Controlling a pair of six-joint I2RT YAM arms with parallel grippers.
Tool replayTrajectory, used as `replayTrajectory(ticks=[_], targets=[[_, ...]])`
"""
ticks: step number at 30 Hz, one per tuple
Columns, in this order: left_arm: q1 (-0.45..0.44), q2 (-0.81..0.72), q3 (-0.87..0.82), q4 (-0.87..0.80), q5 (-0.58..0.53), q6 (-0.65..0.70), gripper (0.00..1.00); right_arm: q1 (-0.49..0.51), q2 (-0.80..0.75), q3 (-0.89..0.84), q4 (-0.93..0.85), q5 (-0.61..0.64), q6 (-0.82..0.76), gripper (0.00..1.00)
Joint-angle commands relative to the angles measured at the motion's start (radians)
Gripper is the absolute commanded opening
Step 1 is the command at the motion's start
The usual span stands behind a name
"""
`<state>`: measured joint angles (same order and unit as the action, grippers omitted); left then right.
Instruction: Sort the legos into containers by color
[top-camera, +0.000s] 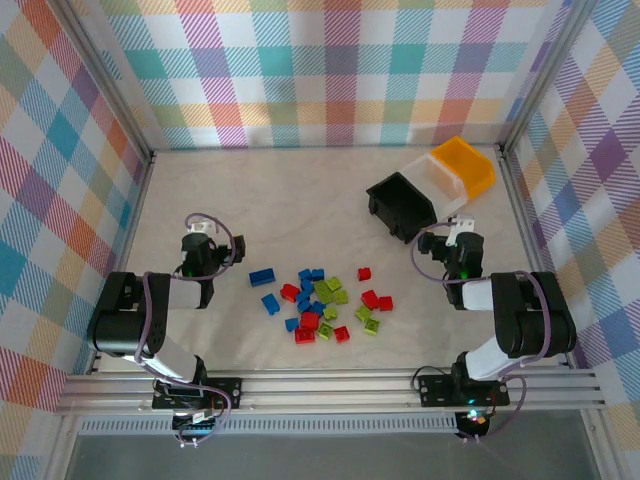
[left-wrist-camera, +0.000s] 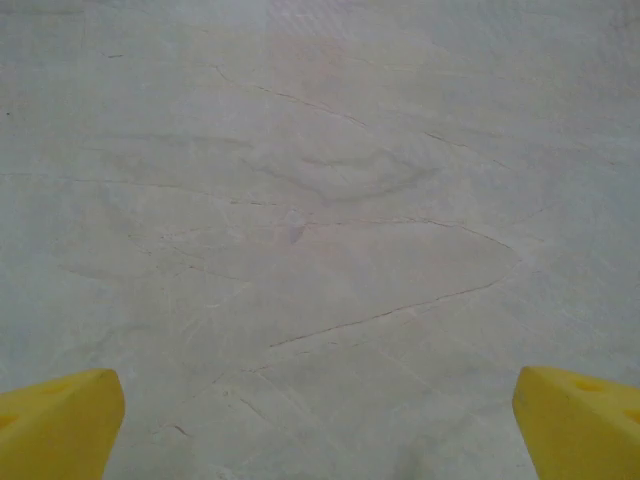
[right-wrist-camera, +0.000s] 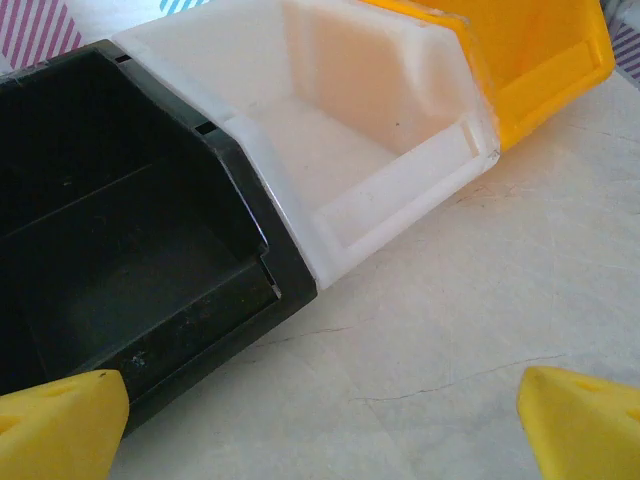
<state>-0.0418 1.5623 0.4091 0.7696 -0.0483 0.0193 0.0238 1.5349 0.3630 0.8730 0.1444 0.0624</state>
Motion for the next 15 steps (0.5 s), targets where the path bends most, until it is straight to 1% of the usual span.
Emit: replayTrajectory(ticks=[1,15], targets=[[-0.011,0.003,0.021,0.019,0.009,0.013,1.0,0.001,-0.001,0.021,0.009,-0.015,-0.019,1.0],[-0.011,0.003,0.021,0.019,0.008,0.012,1.0,0.002,-0.002,0.016,0.014,-0.002,-0.009,1.0]])
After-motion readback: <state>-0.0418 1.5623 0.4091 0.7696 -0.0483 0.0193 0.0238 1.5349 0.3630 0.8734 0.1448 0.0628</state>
